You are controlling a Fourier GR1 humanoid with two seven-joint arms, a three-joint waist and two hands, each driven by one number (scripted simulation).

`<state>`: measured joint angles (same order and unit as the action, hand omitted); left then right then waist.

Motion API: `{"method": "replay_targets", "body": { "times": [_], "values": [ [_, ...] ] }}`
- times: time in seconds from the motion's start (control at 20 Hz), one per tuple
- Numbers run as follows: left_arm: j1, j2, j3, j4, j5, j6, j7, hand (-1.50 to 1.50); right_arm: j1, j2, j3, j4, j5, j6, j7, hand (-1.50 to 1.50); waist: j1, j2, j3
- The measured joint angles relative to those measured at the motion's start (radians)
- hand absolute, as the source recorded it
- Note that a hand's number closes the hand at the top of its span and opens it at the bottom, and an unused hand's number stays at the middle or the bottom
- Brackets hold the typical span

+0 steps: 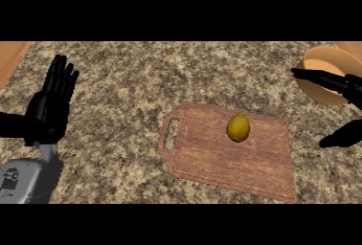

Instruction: Pick the lemon from the cutting board and place it in the pot

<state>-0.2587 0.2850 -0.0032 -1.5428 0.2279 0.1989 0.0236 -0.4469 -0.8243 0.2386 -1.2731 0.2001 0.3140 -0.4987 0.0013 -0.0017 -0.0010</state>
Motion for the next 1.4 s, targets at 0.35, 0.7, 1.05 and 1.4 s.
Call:
{"method": "replay_targets", "body": {
  "times": [0.35, 0.7, 1.05, 1.4],
  "values": [
    [-0.008, -0.006, 0.023, 0.007, -0.005, -0.014, 0.005, 0.0, -0.006, 0.075, 0.046, -0.144, 0.077, 0.07, 0.255, -1.5, -0.001, 0.0, 0.0],
    [-0.014, -0.016, 0.03, -0.012, -0.027, -0.021, 0.031, 0.0, 0.013, 0.177, 0.07, -0.159, 0.163, 0.123, 0.378, -1.5, 0.001, 0.001, 0.001],
    [0.0, -0.032, 0.052, -0.006, -0.039, -0.056, 0.014, 0.0, 0.04, 0.268, 0.051, -0.132, 0.281, 0.119, 0.321, -1.5, 0.001, 0.002, 0.001],
    [-0.005, -0.052, 0.063, -0.021, -0.063, -0.058, 0.036, 0.0, 0.037, 0.365, 0.034, -0.087, 0.393, 0.087, 0.29, -1.5, 0.001, 0.002, 0.001]
  ]
}}
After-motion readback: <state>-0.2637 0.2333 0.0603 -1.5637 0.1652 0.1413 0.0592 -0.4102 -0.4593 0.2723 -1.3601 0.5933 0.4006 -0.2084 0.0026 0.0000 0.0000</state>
